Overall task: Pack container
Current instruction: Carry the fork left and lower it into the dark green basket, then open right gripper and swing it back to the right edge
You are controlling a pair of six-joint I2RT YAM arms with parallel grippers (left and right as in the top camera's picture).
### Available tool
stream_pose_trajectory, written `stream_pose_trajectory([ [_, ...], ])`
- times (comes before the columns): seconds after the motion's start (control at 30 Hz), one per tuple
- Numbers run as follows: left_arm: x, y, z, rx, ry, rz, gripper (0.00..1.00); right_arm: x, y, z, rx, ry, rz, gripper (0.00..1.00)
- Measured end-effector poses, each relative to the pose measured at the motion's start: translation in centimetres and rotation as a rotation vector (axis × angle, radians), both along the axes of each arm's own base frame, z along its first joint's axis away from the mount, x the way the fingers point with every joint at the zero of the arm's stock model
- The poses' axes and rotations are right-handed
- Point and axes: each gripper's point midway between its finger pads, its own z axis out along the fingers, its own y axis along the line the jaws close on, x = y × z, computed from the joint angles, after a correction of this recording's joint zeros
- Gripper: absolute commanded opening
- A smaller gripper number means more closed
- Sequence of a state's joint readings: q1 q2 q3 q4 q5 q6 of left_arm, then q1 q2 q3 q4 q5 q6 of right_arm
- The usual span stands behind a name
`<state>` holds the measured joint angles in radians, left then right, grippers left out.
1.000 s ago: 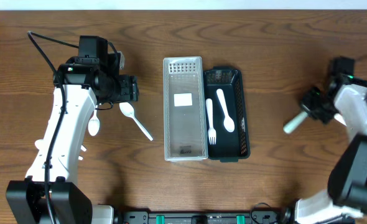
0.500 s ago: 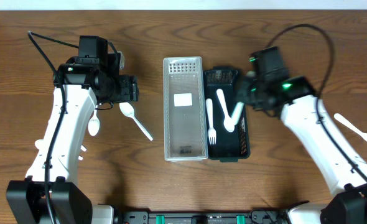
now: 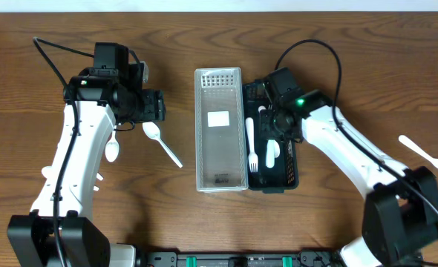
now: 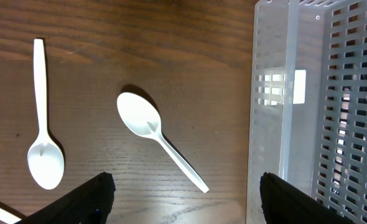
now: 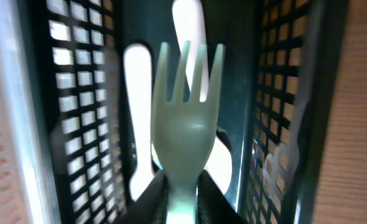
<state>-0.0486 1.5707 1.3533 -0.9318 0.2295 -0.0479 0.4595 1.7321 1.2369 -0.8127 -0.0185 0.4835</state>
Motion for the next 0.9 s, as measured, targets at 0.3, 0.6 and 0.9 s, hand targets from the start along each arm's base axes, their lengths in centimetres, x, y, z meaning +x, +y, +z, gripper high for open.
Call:
stream_pose_trajectory([
  [0.3, 0.0, 0.0, 0.0, 0.000, 0.000, 0.000, 0.77, 0.6, 0.3, 0.2, -0.008, -0.016, 0.053, 0.53],
  [0.6, 0.0, 0.0, 0.0, 0.000, 0.000, 0.000, 0.77, 6.6, -2.4, 8.5, 0.066, -0.221, -0.103, 0.42],
  [0.9, -0.1, 0.0, 0.0, 0.001, 0.005, 0.000, 0.77, 6.7, -23.0, 13.8, 0.147, -0.281, -0.947, 0.68],
])
